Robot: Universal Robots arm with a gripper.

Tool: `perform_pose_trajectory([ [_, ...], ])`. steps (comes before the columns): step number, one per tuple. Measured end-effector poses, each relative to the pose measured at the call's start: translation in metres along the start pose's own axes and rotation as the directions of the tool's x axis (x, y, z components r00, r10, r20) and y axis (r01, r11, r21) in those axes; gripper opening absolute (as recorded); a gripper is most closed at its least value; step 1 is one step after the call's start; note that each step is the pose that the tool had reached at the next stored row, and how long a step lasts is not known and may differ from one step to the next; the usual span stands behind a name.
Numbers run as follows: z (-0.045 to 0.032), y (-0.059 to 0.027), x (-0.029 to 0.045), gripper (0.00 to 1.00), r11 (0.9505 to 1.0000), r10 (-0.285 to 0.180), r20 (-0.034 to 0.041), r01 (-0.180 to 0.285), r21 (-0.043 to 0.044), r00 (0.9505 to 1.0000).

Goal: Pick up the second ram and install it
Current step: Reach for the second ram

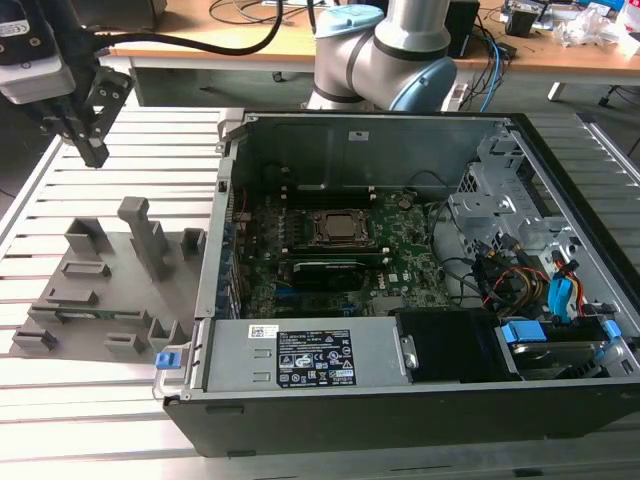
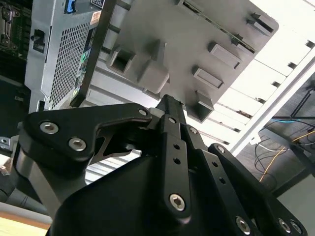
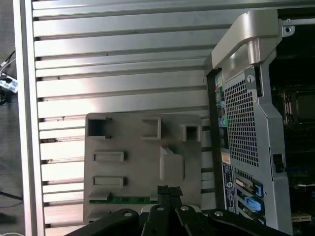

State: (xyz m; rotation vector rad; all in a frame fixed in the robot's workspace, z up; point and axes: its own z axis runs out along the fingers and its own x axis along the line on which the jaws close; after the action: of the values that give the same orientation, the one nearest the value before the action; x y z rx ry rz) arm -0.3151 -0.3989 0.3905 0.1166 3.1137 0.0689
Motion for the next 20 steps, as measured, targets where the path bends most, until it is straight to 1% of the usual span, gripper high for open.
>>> perform_pose_trajectory([
  [2, 0.0000, 0.0000, 0.0003, 0.11, 1.0000, 0.000, 0.0001, 0.000, 0.0000, 1.0000],
  [5, 0.0000, -0.0005, 0.0061, 0.11, 1.0000, 0.000, 0.0000, 0.000, 0.0001, 1.0000],
  [8, 0.0000, -0.0026, 0.0230, 0.11, 1.0000, 0.000, 0.0000, 0.000, 0.0001, 1.0000],
  [10, 0.0001, -0.0117, 0.0276, 0.11, 1.0000, 0.000, 0.0000, 0.000, 0.0000, 1.0000],
  [11, 0.0003, -0.0184, 0.0303, 0.11, 1.0000, 0.000, 0.0000, 0.000, 0.0000, 1.0000],
  [13, 0.0004, -0.0256, 0.0339, 0.11, 1.0000, 0.000, 0.0000, 0.000, 0.0001, 1.0000],
  [14, 0.0005, -0.0306, 0.0364, 0.11, 1.0000, 0.000, 0.0000, 0.000, 0.0000, 1.0000],
  [15, 0.0005, -0.0343, 0.0369, 0.11, 1.0000, 0.000, 0.0000, 0.000, 0.0001, 1.0000],
  [16, 0.0006, -0.0359, 0.0369, 0.11, 1.0000, 0.000, 0.0000, 0.000, 0.0001, 1.0000],
  [20, 0.0007, -0.0361, 0.0369, 0.11, 1.0000, 0.000, 0.0001, 0.000, 0.0000, 1.0000],
])
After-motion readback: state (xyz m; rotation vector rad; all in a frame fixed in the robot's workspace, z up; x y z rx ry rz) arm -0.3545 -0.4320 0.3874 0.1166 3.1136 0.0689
